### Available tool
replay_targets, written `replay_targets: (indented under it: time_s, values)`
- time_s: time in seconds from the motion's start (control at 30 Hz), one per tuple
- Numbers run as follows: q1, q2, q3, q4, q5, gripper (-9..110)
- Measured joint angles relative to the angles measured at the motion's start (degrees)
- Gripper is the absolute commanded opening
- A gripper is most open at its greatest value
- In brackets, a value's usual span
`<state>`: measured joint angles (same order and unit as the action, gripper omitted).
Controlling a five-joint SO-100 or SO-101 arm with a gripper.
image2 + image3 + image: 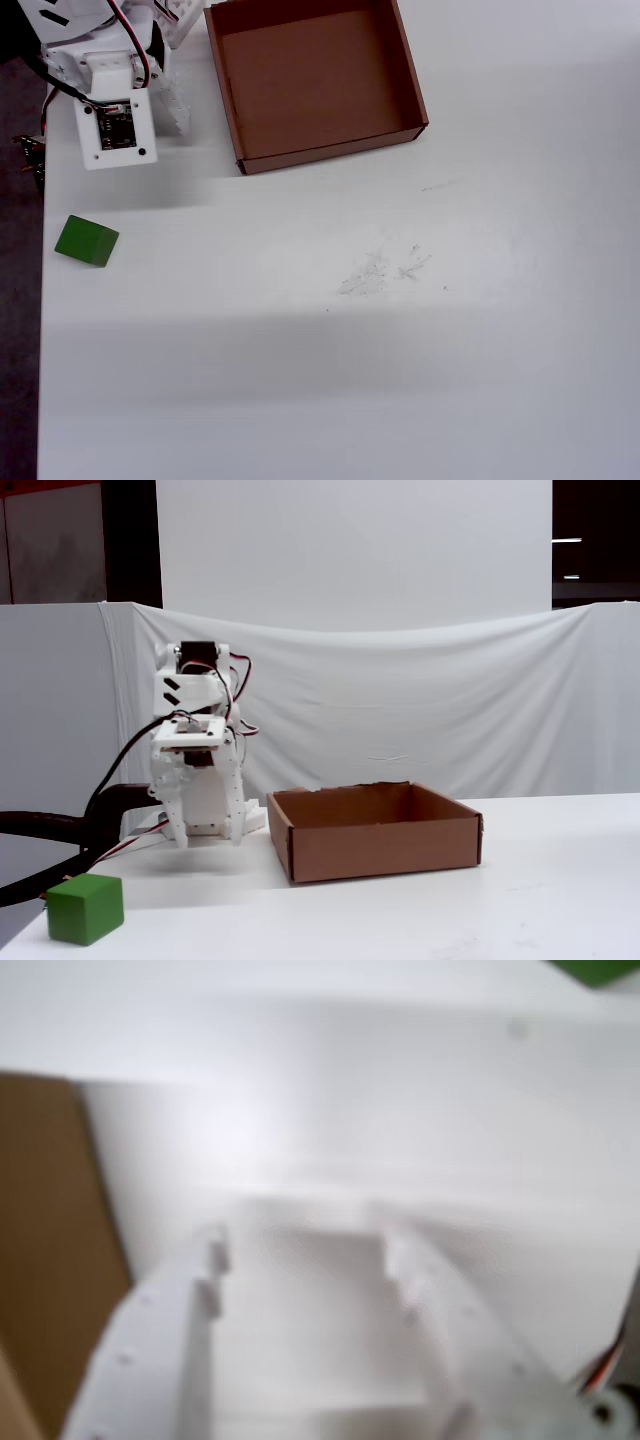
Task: Grasp a green cube and put it in a box.
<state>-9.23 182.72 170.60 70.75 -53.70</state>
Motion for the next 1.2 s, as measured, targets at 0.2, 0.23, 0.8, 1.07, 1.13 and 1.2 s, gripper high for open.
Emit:
replay_targets:
  time_s: [0.2, 0.23, 0.8, 1.07, 1.13, 1.2]
  values:
    - [0.0, 0.0, 0.0, -0.1, 0.2, 21]
    - [0.0, 0.0, 0.0, -0.1, 0.2, 21]
    - [0.0, 0.0, 0.0, -0.1, 0.4, 21]
    - [0.0, 0.0, 0.0, -0.1, 0.4, 22]
    - [-0.1, 0.0, 0.0, -0.1, 0.4, 21]
    - [-0.8, 0.0, 0.0, -0.1, 0.4, 20]
